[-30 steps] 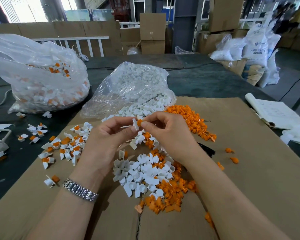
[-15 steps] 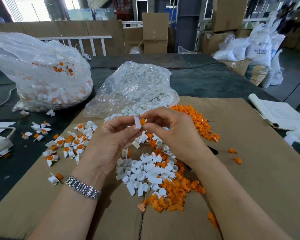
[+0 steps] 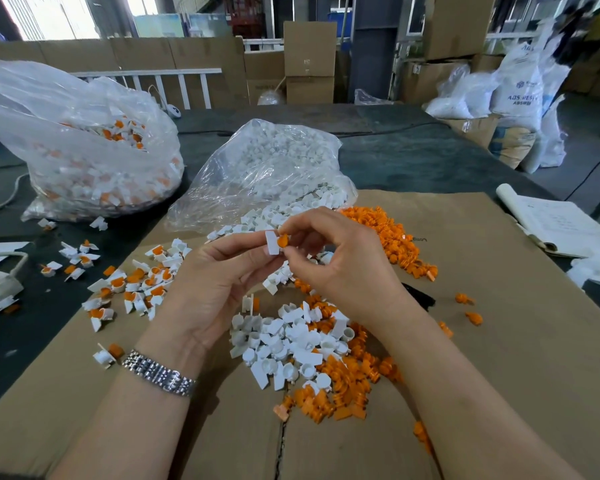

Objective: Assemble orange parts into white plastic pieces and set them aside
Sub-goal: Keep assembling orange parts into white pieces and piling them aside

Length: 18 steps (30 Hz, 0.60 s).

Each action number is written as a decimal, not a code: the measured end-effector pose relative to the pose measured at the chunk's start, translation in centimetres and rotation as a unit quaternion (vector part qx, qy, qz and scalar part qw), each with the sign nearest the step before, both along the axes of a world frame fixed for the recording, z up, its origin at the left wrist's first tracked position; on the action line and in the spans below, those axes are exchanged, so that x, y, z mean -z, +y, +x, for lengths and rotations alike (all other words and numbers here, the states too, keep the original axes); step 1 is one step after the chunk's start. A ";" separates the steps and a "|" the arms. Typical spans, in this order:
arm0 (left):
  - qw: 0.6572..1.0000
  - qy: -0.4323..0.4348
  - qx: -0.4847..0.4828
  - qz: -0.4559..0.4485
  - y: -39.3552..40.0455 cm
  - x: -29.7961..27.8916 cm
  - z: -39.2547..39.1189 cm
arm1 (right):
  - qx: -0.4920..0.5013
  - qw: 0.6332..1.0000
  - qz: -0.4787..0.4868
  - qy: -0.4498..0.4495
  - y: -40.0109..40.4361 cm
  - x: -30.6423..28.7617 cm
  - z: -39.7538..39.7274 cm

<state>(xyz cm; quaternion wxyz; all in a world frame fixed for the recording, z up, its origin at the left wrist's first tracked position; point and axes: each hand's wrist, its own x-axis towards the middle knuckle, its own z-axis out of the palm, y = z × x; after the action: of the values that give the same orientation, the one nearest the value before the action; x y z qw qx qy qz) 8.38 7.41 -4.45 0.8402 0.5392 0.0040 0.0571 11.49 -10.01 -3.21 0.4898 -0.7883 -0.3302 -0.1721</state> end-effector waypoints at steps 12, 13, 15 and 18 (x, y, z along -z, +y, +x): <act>1.000 0.000 0.012 -0.016 0.4 -0.2 -0.2 | 0.006 0.999 -0.014 -0.033 0.0 -0.1 0.0; 1.000 -0.001 0.014 -0.015 0.3 -0.2 -0.2 | 0.007 0.999 -0.018 -0.039 0.0 -0.1 0.0; 1.000 0.002 0.011 -0.006 0.3 -0.2 -0.2 | 0.007 0.998 -0.029 -0.050 0.0 -0.1 -0.1; 1.000 0.011 0.007 -0.005 0.3 -0.2 -0.1 | 0.008 0.997 -0.040 -0.059 0.1 -0.1 -0.1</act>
<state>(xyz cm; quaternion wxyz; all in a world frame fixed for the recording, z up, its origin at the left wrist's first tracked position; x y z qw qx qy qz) 8.29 7.75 -4.27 0.8431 0.5358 0.0099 0.0447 11.38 -9.96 -3.14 0.4359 -0.7984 -0.3588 -0.2093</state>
